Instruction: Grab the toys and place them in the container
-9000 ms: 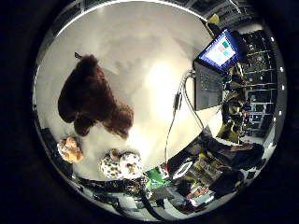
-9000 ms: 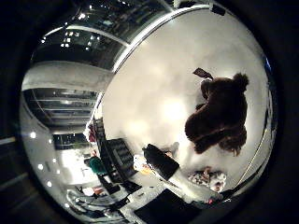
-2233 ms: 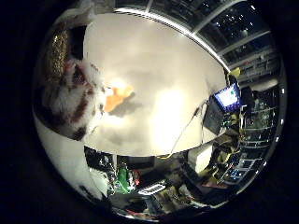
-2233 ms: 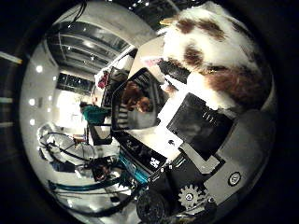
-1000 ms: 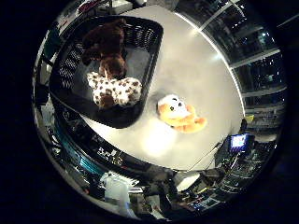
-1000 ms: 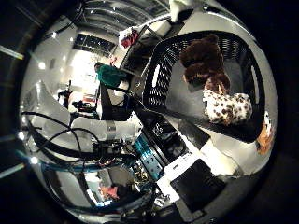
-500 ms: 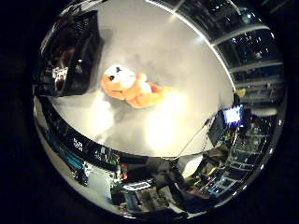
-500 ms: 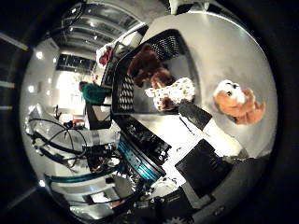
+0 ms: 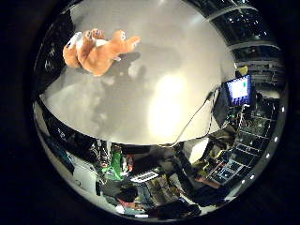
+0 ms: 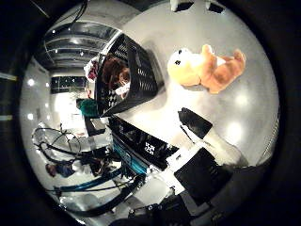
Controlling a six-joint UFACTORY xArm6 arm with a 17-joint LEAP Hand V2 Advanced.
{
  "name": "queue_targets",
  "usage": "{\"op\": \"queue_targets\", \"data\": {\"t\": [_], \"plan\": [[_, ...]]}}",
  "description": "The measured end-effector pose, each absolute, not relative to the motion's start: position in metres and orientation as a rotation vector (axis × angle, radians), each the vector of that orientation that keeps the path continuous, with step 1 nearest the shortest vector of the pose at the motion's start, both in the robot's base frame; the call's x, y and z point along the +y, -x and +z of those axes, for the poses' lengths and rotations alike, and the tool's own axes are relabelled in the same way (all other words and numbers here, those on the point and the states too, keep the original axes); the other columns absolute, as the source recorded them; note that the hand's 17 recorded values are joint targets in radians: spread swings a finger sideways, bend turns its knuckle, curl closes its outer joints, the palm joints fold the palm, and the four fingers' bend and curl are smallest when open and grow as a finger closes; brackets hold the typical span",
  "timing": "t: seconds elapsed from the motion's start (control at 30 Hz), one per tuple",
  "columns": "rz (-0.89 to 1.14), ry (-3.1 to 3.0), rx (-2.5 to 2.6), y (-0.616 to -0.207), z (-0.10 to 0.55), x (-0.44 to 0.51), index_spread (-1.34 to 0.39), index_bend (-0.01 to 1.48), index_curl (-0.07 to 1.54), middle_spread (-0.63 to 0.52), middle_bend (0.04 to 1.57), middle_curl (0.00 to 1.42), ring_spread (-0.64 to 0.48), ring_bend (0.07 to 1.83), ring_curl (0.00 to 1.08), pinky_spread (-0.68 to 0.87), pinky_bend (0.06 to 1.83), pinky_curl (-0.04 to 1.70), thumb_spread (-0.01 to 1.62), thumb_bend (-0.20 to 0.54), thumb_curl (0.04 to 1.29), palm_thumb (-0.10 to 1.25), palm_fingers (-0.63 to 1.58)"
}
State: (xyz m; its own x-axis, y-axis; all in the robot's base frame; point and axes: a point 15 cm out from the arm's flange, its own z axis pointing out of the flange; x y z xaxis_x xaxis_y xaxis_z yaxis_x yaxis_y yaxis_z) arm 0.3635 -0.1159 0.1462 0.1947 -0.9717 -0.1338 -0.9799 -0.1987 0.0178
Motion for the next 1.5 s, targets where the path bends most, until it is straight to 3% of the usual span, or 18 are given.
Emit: {"op": "queue_targets", "data": {"t": [0.63,0.77,0.83,0.87,0.9,0.97,1.0,1.03,1.07,1.23,1.5], "plan": [[0.317,2.431,1.932,-0.415,0.078,-0.090,-0.38,0.16,0.27,0.00,0.22,0.33,0.15,0.28,0.25,0.41,0.40,0.31,1.01,-0.022,0.46,0.82,0.21],[0.264,2.400,1.948,-0.428,0.068,-0.099,-0.38,0.16,0.27,-0.08,0.31,0.36,0.00,0.40,0.26,0.34,0.40,0.29,1.01,-0.020,0.46,0.84,0.45],[0.206,2.379,1.962,-0.437,0.063,-0.109,-0.39,0.15,0.26,-0.12,0.35,0.37,-0.09,0.52,0.29,0.24,0.41,0.29,1.00,-0.018,0.46,0.85,0.58],[0.177,2.371,1.966,-0.441,0.062,-0.112,-0.39,0.13,0.24,-0.14,0.41,0.38,-0.16,0.67,0.32,0.15,0.44,0.28,1.00,-0.020,0.46,0.85,0.80],[0.158,2.368,1.966,-0.444,0.061,-0.114,-0.40,0.14,0.24,-0.15,0.42,0.38,-0.17,0.68,0.32,0.12,0.45,0.28,1.00,-0.021,0.46,0.85,0.84],[0.131,2.364,1.963,-0.447,0.061,-0.116,-0.42,0.25,0.29,-0.18,0.60,0.45,-0.20,0.83,0.37,-0.12,0.62,0.32,0.97,-0.030,0.47,0.84,1.40],[0.115,2.361,1.962,-0.449,0.062,-0.118,-0.42,0.40,0.36,-0.18,0.64,0.48,-0.20,0.91,0.42,-0.20,0.71,0.37,0.96,-0.026,0.47,0.85,1.49],[0.094,2.358,1.960,-0.451,0.063,-0.119,-0.42,0.45,0.38,-0.19,0.68,0.50,-0.20,0.94,0.44,-0.25,0.76,0.39,0.95,-0.026,0.47,0.85,1.45],[0.055,2.348,1.961,-0.456,0.066,-0.123,-0.40,0.54,0.43,-0.18,0.79,0.54,-0.21,0.96,0.46,-0.26,0.80,0.41,0.96,-0.019,0.47,0.85,1.54],[-0.082,2.322,1.944,-0.471,0.095,-0.138,-0.30,0.98,0.64,-0.14,1.13,0.66,-0.20,1.24,0.58,-0.26,1.15,0.59,0.95,-0.002,0.51,0.95,1.34],[-0.198,2.258,1.957,-0.463,0.161,-0.155,-0.21,1.14,0.71,-0.10,1.28,0.68,-0.17,1.40,0.62,-0.20,1.27,0.77,0.89,-0.016,0.60,1.04,1.21]]}}
